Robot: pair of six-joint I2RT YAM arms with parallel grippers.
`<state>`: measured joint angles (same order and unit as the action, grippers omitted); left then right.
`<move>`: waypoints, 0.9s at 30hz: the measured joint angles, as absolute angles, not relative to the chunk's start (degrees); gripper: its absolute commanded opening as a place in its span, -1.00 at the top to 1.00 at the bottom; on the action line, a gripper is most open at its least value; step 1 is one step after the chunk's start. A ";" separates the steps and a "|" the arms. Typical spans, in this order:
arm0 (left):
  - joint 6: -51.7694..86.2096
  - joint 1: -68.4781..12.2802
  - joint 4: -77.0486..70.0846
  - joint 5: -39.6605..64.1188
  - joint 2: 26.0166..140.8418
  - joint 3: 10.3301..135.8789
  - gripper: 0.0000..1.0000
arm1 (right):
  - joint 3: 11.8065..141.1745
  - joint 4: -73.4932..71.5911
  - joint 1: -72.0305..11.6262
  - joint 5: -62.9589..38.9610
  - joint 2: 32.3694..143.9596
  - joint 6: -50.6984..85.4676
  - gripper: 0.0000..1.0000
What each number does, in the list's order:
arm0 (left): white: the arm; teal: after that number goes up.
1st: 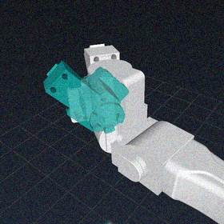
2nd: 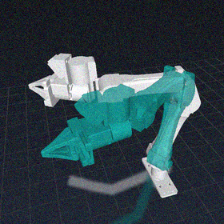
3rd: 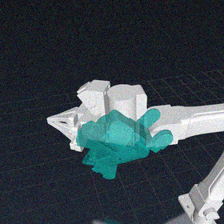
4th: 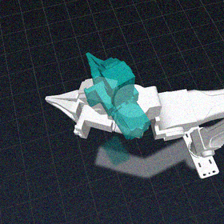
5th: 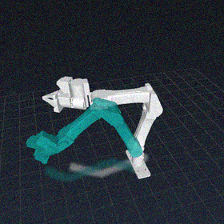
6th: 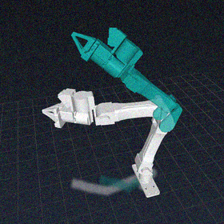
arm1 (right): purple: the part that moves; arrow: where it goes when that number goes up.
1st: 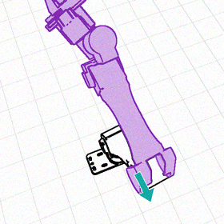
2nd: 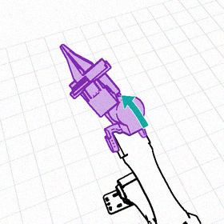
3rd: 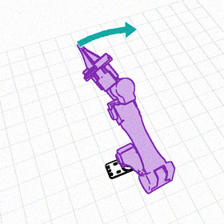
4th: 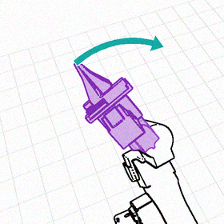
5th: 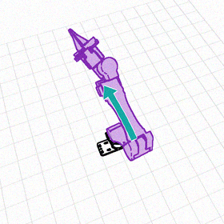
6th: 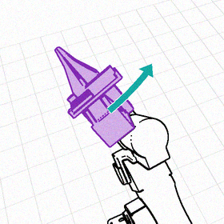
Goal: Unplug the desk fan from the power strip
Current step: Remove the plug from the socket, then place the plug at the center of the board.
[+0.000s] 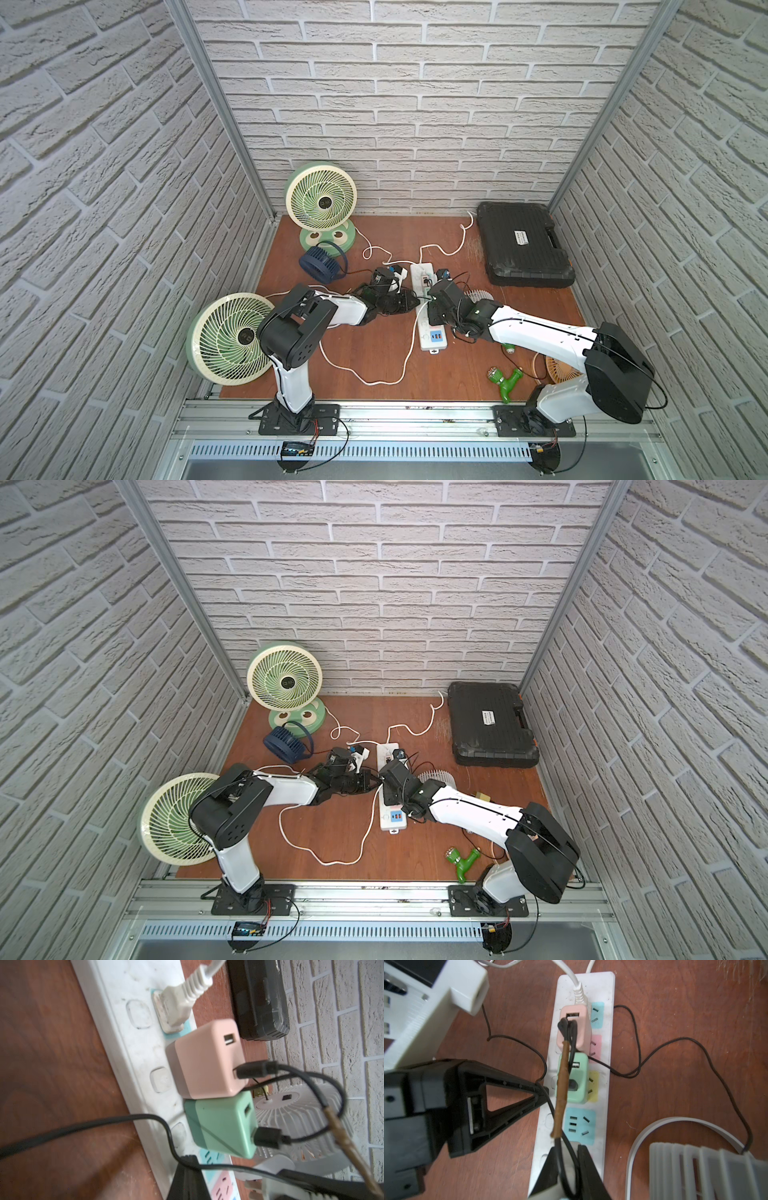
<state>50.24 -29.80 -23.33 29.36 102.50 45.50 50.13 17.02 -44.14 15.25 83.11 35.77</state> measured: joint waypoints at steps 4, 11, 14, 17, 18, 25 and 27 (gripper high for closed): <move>49.91 -28.34 -21.76 29.34 97.03 43.97 1.00 | 50.15 18.48 -44.16 12.36 82.67 35.16 0.92; 48.29 -24.34 -16.60 28.03 80.97 40.71 1.00 | 52.31 18.94 -44.66 5.50 81.82 32.51 0.92; 47.00 -22.46 -12.95 26.92 72.90 40.07 1.00 | 55.33 18.59 -44.99 2.48 82.06 31.24 0.92; 45.65 -20.69 -8.38 25.23 64.66 39.66 1.00 | 59.24 17.02 -45.30 -0.38 83.48 30.57 0.91; 45.01 -20.18 -6.70 24.53 61.76 39.62 1.00 | 60.80 16.38 -45.34 -1.52 84.42 30.39 0.91; 42.00 -17.93 3.95 19.68 45.82 39.62 1.00 | 70.54 12.67 -46.44 -7.38 94.13 29.52 0.91; 41.54 -17.50 6.28 18.74 43.40 39.62 1.00 | 73.23 12.45 -46.92 -8.45 97.43 29.52 0.91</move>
<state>41.54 -17.50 6.28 18.74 43.40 39.62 73.23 12.45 -46.92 -8.45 97.43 29.52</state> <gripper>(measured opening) 0.071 0.194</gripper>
